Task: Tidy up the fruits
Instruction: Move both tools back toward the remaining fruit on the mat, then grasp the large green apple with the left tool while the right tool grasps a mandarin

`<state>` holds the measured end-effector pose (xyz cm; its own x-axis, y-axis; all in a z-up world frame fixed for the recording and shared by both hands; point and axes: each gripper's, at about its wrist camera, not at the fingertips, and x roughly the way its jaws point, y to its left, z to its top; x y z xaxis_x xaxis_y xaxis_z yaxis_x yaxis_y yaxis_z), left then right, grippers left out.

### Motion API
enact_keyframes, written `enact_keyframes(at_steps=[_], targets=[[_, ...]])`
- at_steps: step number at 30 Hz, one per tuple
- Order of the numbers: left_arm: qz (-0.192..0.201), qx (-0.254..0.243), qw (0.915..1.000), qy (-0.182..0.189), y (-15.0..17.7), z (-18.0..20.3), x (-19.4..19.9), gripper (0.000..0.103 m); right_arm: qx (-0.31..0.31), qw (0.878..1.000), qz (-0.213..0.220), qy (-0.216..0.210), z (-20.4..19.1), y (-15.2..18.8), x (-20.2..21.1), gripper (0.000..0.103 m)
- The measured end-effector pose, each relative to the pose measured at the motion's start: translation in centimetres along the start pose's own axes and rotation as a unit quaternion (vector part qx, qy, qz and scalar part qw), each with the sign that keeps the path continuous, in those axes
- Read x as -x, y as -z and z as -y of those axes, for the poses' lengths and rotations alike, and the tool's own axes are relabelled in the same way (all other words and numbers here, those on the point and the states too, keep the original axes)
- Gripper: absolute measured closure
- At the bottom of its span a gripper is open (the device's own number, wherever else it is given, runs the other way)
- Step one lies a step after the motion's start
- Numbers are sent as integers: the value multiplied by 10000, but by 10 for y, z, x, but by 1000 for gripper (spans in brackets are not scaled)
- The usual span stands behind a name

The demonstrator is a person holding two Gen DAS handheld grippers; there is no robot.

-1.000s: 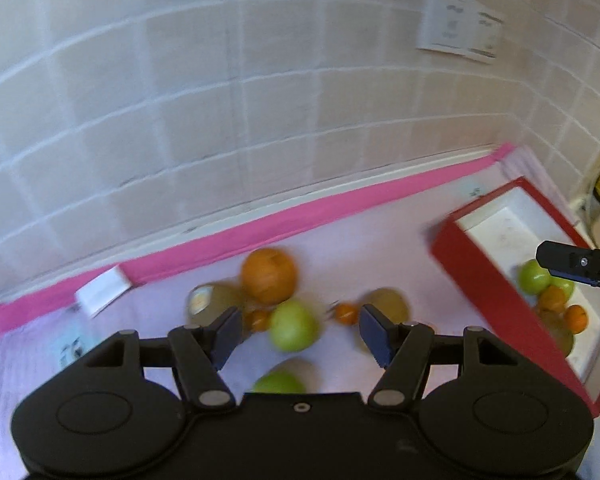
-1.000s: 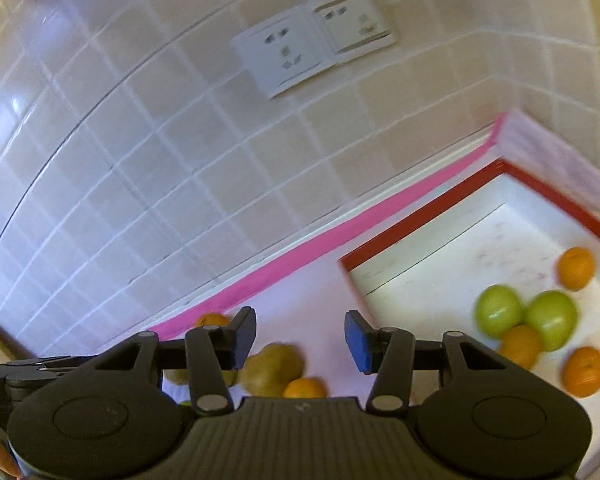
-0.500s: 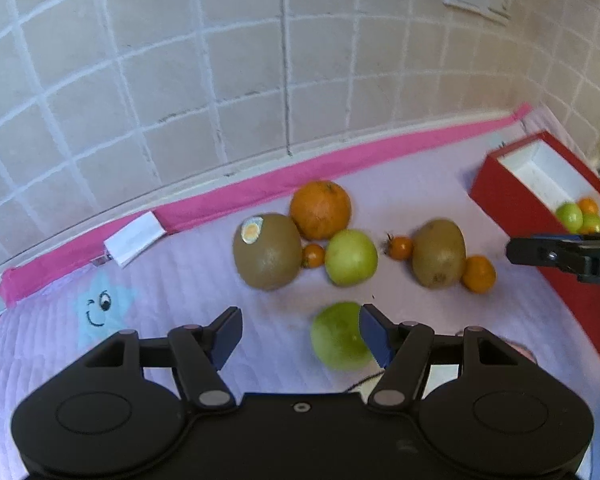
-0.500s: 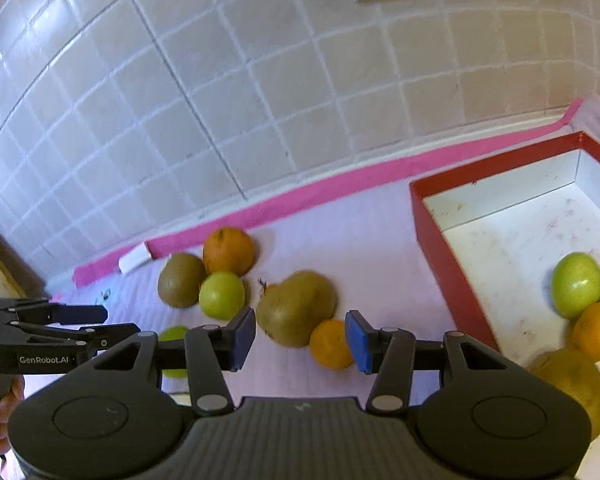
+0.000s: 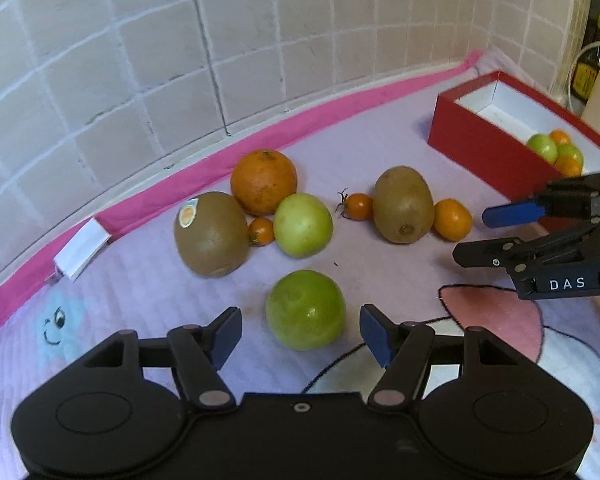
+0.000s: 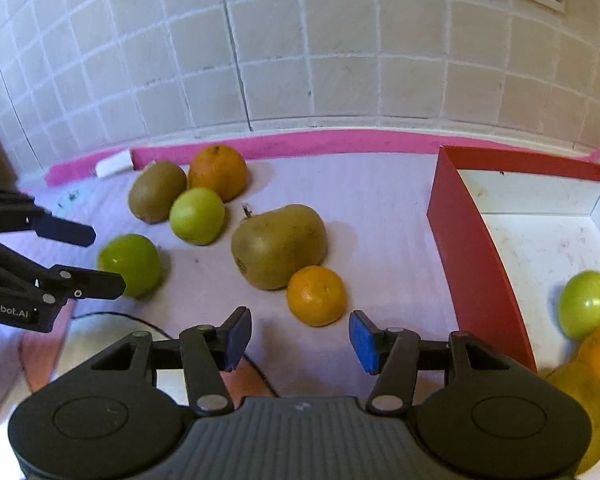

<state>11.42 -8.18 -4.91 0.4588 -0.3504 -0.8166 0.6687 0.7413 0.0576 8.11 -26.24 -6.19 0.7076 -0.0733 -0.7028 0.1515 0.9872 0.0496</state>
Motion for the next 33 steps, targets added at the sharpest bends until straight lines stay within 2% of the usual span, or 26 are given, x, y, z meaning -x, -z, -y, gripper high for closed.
enact_keyframes(at_steps=[3, 6, 20, 23, 24, 26, 33], targets=[[-76, -99, 9999, 17, -2, 5, -10, 25, 174, 9997, -129, 114, -3, -1, -9, 47], [-208, -223, 9993, -214, -4, 10, -19, 25, 217, 9993, -207, 203, -3, 0, -17, 50], [-330, -41, 9993, -167, -7, 5, -38, 25, -510, 9983, -11, -277, 26, -7, -27, 50], [-334, 90, 9994, -95, -8, 3, -40, 35, -338, 9991, -13, -267, 23, -7, -27, 53], [-340, 135, 9993, -58, -8, 3, -40, 42, -289, 9993, -15, -256, 22, -8, -27, 56], [-344, 227, 9991, -50, -9, 2, -40, 42, -360, 9986, -15, -397, 24, -8, -25, 65], [-263, 634, 9976, -65, -2, -5, -33, 42, -705, 9961, -5, -525, 26, -1, -17, 65]])
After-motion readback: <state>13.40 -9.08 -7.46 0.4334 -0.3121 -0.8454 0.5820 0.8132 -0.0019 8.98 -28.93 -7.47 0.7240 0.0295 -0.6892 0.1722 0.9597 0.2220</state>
